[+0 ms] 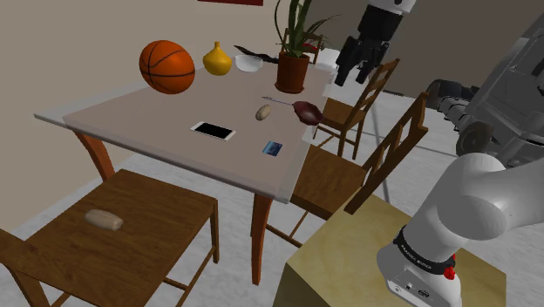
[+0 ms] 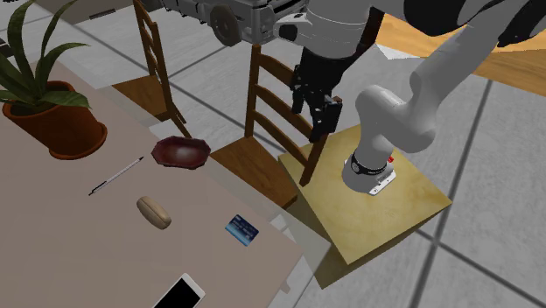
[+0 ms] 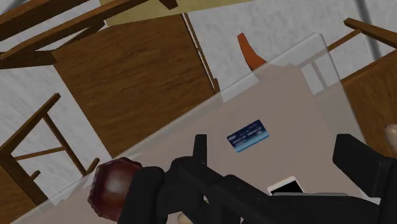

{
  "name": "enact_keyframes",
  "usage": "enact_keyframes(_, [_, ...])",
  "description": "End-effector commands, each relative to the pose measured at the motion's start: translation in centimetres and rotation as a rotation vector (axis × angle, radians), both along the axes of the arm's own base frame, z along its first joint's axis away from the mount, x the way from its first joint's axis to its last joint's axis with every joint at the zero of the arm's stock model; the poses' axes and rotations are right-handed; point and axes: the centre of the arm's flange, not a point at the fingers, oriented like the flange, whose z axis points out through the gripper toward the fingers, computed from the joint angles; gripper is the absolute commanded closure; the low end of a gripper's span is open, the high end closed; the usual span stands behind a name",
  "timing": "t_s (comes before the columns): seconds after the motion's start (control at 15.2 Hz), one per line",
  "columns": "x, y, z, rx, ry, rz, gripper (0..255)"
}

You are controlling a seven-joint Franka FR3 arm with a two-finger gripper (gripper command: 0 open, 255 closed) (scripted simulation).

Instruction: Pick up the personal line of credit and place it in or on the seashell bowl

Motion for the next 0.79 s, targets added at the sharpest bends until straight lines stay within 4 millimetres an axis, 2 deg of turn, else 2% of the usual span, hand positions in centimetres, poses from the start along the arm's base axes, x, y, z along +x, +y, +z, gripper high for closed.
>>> enact_keyframes(0.0, [0.0,0.0,0.0,0.000,0.000,0.000,0])
enact_keyframes(0.33, [1.7,4.2,-5.6,-0.061,-0.070,-0.198,0])
enact_keyframes(0.73, [5.3,8.1,-12.4,-0.135,-0.154,-0.435,0])
